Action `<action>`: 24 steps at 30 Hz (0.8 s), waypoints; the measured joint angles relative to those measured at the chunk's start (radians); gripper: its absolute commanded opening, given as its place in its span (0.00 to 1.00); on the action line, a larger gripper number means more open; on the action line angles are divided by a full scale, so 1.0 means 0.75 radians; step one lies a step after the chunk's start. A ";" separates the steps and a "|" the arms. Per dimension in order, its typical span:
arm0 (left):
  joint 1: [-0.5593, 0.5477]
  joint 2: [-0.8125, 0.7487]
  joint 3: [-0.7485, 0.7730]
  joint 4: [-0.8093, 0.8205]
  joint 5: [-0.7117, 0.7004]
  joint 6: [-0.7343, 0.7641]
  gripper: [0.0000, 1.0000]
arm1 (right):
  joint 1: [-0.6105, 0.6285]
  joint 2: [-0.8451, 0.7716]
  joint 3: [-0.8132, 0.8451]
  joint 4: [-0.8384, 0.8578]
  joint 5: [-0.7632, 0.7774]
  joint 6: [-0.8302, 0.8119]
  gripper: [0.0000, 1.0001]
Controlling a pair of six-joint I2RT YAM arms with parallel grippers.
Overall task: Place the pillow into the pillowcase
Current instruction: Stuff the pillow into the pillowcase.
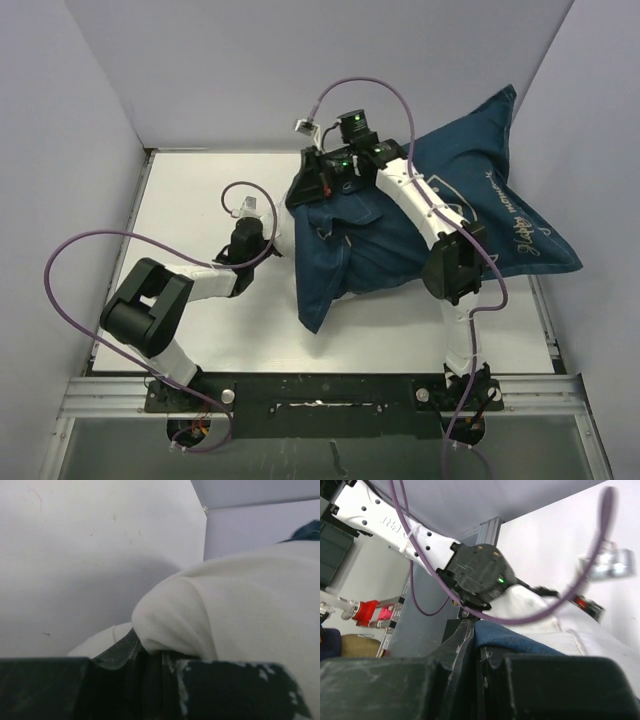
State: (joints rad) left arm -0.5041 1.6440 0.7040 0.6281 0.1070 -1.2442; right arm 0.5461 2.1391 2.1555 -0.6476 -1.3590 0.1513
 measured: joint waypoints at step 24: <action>-0.035 -0.286 -0.158 -0.373 -0.388 -0.086 0.00 | 0.170 0.094 -0.006 -0.429 0.072 -0.480 0.00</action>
State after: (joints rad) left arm -0.5301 1.4292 0.5854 0.3481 -0.1841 -1.3090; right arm 0.6739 2.2097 2.1513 -0.9691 -1.3052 -0.2089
